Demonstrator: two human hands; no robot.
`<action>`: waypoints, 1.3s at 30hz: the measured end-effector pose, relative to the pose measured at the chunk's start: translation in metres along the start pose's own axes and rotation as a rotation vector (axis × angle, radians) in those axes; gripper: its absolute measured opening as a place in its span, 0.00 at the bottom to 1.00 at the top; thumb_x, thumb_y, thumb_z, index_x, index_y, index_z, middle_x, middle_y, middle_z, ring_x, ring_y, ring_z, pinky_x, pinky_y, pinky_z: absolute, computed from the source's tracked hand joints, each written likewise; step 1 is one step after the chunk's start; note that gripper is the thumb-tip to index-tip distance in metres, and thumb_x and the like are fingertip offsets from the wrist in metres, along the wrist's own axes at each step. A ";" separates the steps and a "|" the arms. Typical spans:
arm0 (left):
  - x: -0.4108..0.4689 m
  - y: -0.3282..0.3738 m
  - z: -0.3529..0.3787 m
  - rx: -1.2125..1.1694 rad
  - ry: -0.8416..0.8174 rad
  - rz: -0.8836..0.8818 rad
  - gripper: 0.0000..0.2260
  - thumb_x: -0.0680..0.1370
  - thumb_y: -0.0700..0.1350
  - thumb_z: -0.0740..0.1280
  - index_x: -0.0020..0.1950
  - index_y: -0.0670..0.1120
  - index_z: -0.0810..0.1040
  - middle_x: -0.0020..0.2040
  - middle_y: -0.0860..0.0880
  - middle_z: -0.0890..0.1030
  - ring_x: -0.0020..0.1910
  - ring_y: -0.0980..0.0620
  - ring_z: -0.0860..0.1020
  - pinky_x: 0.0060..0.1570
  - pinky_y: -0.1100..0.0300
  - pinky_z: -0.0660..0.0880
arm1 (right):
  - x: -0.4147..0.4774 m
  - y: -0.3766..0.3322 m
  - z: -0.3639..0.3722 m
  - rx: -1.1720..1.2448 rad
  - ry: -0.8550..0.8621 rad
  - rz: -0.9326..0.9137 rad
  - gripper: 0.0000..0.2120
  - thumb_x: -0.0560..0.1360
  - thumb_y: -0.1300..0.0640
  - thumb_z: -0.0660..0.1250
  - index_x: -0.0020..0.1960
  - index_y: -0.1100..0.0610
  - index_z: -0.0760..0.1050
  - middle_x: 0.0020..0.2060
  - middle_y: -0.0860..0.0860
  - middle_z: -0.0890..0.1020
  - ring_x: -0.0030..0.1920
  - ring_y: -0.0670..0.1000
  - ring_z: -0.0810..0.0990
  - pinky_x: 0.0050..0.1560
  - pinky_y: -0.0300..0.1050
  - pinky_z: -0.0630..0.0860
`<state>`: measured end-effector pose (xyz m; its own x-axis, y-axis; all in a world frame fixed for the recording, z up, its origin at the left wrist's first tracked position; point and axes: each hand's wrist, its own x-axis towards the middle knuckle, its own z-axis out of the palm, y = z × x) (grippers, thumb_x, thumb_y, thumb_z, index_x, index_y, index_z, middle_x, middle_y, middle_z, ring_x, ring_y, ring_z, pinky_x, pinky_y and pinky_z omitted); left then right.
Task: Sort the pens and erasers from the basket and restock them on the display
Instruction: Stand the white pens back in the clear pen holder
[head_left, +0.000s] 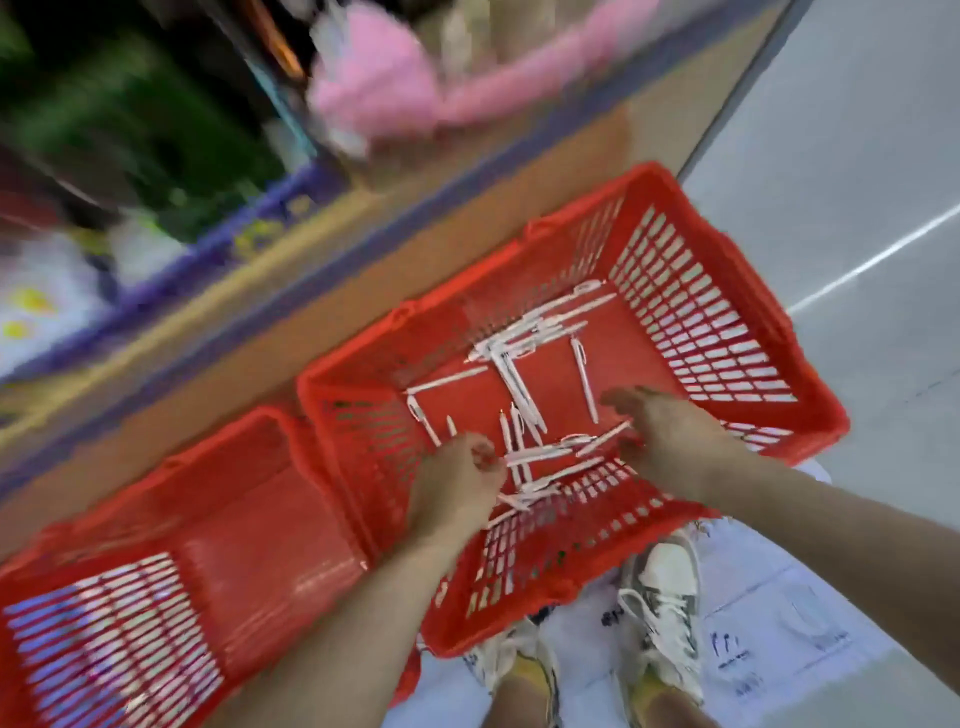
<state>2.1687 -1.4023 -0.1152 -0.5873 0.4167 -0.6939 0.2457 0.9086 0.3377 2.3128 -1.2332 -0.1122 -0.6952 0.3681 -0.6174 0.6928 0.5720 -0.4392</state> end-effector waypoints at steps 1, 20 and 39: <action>0.020 -0.008 0.021 -0.010 0.021 -0.020 0.09 0.73 0.49 0.69 0.52 0.49 0.80 0.51 0.50 0.84 0.52 0.50 0.81 0.50 0.60 0.73 | 0.020 0.007 0.013 0.000 0.019 -0.002 0.26 0.72 0.58 0.65 0.69 0.55 0.67 0.61 0.58 0.76 0.60 0.59 0.76 0.59 0.51 0.73; 0.174 -0.006 0.115 0.065 0.193 -0.133 0.28 0.64 0.59 0.72 0.57 0.46 0.69 0.55 0.44 0.81 0.55 0.42 0.79 0.49 0.54 0.74 | 0.216 0.018 0.083 -0.522 0.311 -0.122 0.19 0.78 0.57 0.52 0.69 0.52 0.62 0.64 0.55 0.66 0.63 0.59 0.66 0.56 0.55 0.73; 0.155 -0.006 0.091 -0.166 0.292 0.029 0.11 0.81 0.45 0.56 0.58 0.40 0.72 0.55 0.37 0.79 0.56 0.37 0.76 0.50 0.51 0.70 | 0.149 0.029 0.038 -0.275 0.332 -0.304 0.10 0.73 0.66 0.60 0.54 0.61 0.73 0.48 0.59 0.78 0.50 0.61 0.73 0.50 0.47 0.64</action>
<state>2.1459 -1.3409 -0.2828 -0.7839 0.3953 -0.4788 0.1510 0.8694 0.4705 2.2369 -1.1901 -0.2418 -0.9113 0.3424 -0.2289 0.4053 0.8438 -0.3516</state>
